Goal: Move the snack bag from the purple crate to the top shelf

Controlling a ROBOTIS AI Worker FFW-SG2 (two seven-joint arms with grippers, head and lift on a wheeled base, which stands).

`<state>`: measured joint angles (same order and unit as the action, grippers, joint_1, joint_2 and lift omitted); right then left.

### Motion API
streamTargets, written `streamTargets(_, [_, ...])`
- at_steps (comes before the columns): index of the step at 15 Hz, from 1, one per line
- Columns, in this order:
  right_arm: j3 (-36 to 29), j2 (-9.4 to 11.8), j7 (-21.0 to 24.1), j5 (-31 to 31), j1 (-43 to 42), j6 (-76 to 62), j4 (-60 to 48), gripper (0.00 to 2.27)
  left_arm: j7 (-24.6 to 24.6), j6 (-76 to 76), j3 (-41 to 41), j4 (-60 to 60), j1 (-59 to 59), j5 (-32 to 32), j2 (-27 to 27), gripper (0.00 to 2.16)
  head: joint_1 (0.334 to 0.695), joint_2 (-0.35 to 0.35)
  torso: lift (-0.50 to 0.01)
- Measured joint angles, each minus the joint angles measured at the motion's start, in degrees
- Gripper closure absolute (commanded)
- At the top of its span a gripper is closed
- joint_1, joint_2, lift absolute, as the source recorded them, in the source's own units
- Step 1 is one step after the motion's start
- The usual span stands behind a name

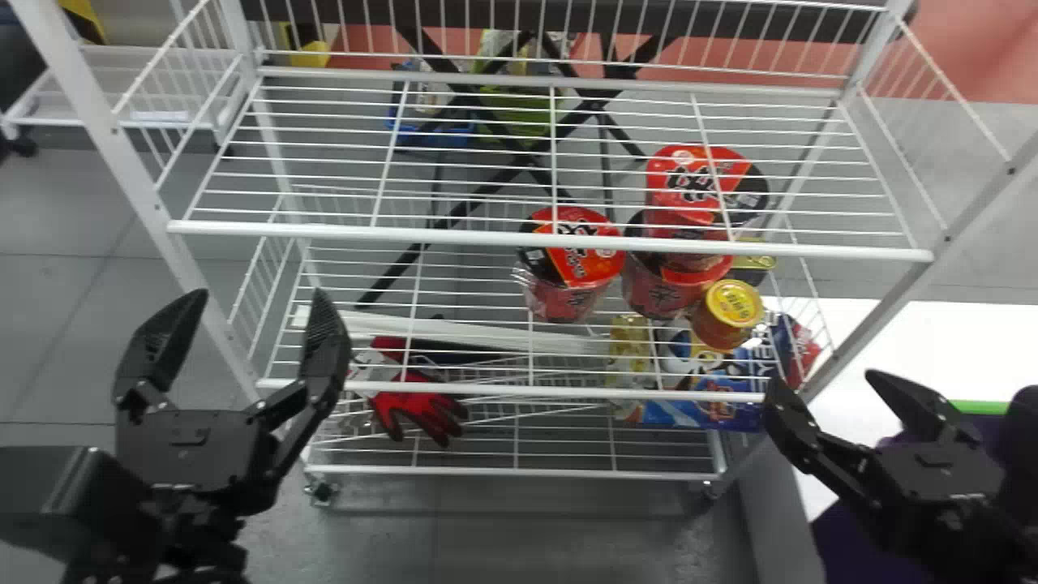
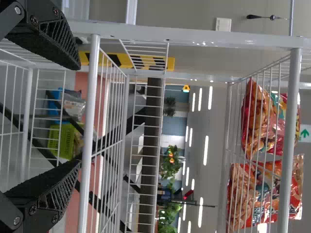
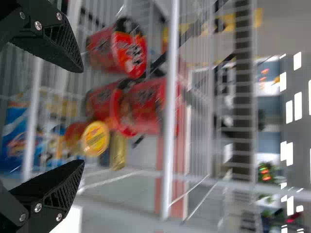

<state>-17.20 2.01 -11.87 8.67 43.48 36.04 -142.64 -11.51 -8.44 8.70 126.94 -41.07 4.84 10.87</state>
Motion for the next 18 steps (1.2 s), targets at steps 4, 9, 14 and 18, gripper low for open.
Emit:
streamTargets(4, [-25.3, -1.78, -13.57, 9.12, -12.23, 33.24, -1.16, 0.17, 0.84, -2.27, 0.02, -3.38, 0.38, 0.21, -0.06, 0.14, 0.695, -0.323, -0.459])
streamTargets(9, [-36.48, 1.14, -17.36, 3.19, -21.91, 42.5, 4.55, 0.17, 1.56, -2.65, 0.45, -6.03, 2.6, 0.86, 0.18, 0.14, 0.695, -0.35, -0.459])
streamTargets(14, [-31.99, 10.79, -29.62, -11.82, -28.92, 41.84, 20.12, 0.17, 1.81, -3.76, 0.53, -7.95, 3.39, 0.93, 0.24, 0.14, 0.695, -0.35, -0.459])
streamTargets(18, [-29.13, 16.59, -45.96, -21.74, -31.03, 38.48, 30.39, 0.19, 1.71, -4.26, 0.28, -9.24, 3.9, 1.1, 0.3, 0.14, 0.695, -0.35, -0.459])
